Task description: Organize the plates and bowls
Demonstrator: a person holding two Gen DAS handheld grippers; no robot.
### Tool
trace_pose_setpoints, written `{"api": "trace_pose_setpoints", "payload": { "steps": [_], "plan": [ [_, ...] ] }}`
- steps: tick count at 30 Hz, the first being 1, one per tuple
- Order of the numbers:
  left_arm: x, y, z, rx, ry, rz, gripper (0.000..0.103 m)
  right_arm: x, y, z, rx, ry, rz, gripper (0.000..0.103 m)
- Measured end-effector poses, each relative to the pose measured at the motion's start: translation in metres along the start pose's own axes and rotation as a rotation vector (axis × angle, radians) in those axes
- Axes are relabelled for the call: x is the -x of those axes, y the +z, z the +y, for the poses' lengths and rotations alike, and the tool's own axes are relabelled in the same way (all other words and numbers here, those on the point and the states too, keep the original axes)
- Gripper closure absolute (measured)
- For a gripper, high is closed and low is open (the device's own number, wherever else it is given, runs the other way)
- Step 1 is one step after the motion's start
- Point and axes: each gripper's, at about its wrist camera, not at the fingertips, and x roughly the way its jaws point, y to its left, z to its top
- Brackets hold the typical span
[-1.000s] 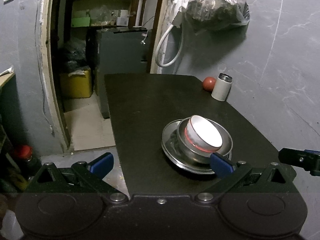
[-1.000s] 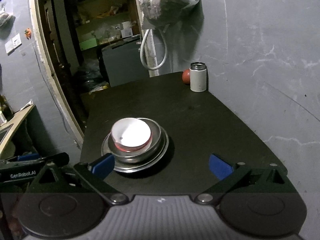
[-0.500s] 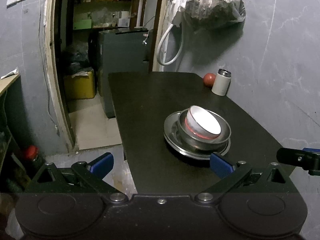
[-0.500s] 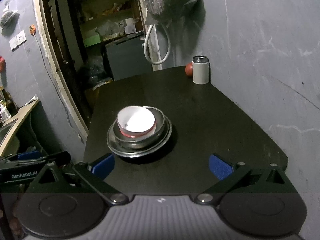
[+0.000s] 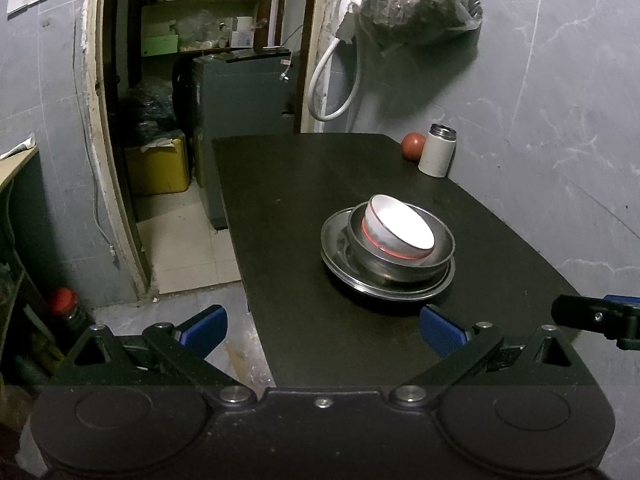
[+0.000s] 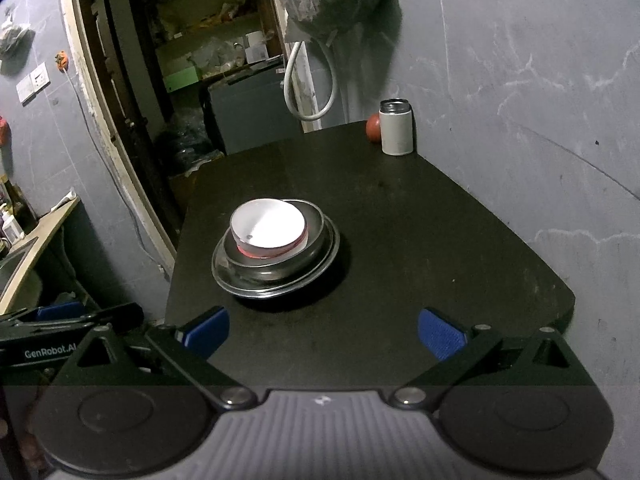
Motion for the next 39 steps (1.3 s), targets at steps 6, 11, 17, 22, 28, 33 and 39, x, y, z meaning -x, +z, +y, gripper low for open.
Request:
{"api": "trace_pose_setpoints", "payload": {
  "steps": [6,11,17,22,28,33,39],
  "plan": [
    [0.000,0.000,-0.001,0.000,0.001,0.001,0.001,-0.001,0.000,0.001,-0.003,0.003,0.005,0.000],
    [-0.001,-0.002,0.001,0.002,0.000,0.008,0.001,-0.003,-0.001,0.005,-0.002,0.004,0.011,0.000],
    [0.000,-0.007,0.009,0.001,-0.002,0.023,0.001,-0.005,-0.006,0.008,-0.006,0.006,0.027,0.000],
    [-0.001,-0.008,0.015,0.001,-0.004,0.034,0.001,-0.007,-0.008,0.009,-0.013,0.007,0.038,0.000],
    [-0.005,-0.008,0.018,-0.011,0.016,0.050,0.001,-0.012,-0.011,0.008,-0.020,0.001,0.050,0.000],
    [-0.007,-0.009,0.021,-0.014,0.020,0.069,0.001,-0.015,-0.013,0.009,-0.018,-0.001,0.064,0.000],
    [-0.011,-0.011,0.021,-0.022,0.020,0.093,0.001,-0.019,-0.016,0.006,-0.026,-0.004,0.084,0.000]
  ]
}}
